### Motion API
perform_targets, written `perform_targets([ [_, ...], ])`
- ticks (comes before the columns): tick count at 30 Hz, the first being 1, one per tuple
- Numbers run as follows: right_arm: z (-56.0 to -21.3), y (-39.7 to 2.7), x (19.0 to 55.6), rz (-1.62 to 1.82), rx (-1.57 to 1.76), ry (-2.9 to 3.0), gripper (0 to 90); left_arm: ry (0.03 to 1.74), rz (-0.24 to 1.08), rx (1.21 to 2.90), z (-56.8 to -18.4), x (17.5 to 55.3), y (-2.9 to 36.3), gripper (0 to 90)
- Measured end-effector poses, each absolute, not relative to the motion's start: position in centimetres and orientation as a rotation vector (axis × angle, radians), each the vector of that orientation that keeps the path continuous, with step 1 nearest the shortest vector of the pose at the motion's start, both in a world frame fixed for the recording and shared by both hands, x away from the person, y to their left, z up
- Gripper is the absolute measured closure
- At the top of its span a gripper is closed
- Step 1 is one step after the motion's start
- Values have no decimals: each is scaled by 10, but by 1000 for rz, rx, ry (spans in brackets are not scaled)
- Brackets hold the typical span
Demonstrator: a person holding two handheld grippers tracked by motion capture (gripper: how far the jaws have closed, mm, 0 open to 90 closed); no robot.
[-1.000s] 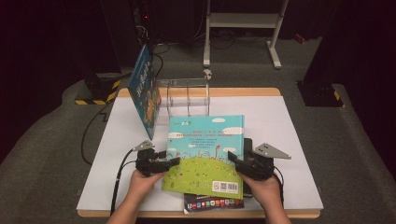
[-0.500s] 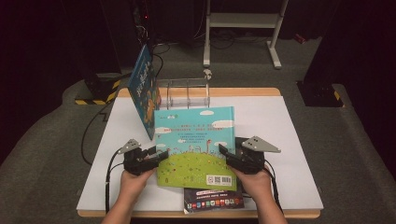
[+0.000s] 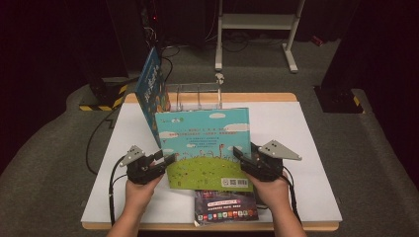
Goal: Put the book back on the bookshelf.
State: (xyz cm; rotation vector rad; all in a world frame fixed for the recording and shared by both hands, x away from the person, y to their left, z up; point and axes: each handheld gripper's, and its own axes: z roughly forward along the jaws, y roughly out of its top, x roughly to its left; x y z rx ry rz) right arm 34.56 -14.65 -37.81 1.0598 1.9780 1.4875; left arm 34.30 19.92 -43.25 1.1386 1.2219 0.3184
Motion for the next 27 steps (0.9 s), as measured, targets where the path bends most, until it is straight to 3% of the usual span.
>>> perform_targets([
  [6, -371, -146, 343, 1495, 1043, 1954, 499, 1193, 364, 1117, -424, 339, 199, 559],
  [27, -366, -146, 348, 1507, 1030, 1895, 471, 1126, 444, 1117, -413, 347, 193, 561],
])
